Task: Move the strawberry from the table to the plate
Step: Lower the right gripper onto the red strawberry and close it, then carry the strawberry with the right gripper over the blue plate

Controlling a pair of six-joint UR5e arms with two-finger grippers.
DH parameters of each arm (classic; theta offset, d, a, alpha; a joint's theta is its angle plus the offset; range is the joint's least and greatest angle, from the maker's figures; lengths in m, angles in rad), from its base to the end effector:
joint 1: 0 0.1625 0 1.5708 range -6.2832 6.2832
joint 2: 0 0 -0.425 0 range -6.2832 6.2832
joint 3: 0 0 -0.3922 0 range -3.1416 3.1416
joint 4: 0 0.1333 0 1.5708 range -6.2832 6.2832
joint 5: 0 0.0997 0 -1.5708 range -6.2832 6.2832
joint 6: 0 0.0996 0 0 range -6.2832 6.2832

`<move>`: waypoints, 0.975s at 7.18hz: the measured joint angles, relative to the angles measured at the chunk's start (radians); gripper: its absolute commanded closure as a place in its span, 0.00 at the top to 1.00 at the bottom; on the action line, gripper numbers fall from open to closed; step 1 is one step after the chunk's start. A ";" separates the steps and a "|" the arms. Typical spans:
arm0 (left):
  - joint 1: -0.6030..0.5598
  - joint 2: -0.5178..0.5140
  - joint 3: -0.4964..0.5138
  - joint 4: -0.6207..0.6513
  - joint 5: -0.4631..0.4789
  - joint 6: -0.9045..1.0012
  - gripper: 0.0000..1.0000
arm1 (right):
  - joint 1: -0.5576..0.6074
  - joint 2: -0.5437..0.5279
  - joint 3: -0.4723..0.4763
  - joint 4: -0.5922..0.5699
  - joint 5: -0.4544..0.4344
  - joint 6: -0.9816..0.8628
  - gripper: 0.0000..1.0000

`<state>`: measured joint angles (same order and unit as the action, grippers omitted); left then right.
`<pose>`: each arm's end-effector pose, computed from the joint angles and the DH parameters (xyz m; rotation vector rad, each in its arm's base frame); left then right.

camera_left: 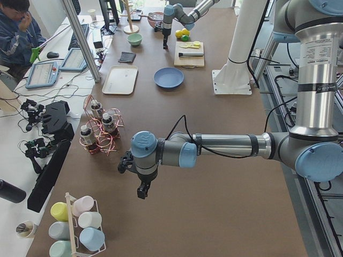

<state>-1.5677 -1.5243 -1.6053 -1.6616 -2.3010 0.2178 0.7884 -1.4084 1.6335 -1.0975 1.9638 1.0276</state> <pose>-0.0654 -0.4779 0.6579 0.1534 0.7193 0.2397 -0.3460 -0.4831 0.5007 0.1293 -0.7744 0.0953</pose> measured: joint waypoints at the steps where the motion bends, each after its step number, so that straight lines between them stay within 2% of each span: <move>1: 0.000 0.001 0.000 -0.001 0.000 0.000 0.99 | -0.008 -0.003 0.001 0.001 -0.006 0.001 0.00; 4: 0.000 0.001 -0.001 -0.001 0.000 0.000 0.99 | -0.020 -0.003 0.032 -0.004 -0.016 0.019 0.00; 6: 0.000 0.003 -0.001 0.003 0.000 0.000 0.99 | -0.025 0.055 0.054 -0.023 -0.012 0.169 0.00; 7: 0.000 0.008 -0.001 0.004 0.000 0.000 0.99 | -0.034 0.118 0.053 -0.062 -0.012 0.281 0.00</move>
<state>-1.5673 -1.5166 -1.6066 -1.6575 -2.3010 0.2178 0.7549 -1.2906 1.6868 -1.1599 1.9516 1.3081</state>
